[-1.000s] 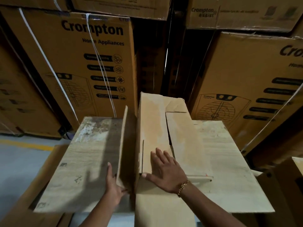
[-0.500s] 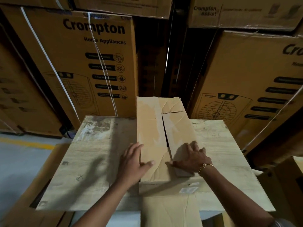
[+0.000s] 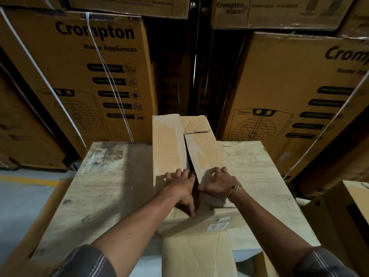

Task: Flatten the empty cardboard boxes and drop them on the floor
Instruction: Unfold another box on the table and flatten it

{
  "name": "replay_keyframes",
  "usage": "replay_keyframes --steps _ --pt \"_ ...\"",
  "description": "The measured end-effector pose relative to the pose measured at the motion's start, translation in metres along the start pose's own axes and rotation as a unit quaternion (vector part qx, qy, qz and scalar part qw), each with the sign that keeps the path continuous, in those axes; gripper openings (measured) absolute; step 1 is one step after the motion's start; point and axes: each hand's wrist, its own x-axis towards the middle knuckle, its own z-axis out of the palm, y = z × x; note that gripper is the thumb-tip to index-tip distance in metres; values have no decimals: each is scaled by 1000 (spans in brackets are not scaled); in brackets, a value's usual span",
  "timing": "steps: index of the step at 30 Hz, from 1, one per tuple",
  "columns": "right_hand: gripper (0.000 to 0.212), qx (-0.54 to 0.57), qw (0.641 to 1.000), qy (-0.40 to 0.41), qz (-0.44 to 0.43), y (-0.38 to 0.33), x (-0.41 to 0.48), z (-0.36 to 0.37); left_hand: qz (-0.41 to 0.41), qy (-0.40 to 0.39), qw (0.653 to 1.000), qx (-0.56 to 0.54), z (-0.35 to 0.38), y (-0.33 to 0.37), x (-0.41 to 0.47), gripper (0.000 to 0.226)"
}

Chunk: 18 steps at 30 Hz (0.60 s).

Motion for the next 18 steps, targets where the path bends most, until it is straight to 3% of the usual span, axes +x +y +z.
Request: replay_keyframes --steps 7,18 --pt "123 99 994 -25 -45 14 -5 -29 -37 66 990 115 -17 24 -8 128" --pt "123 99 990 -51 -85 22 -9 -39 -80 86 986 115 -15 47 -26 132"
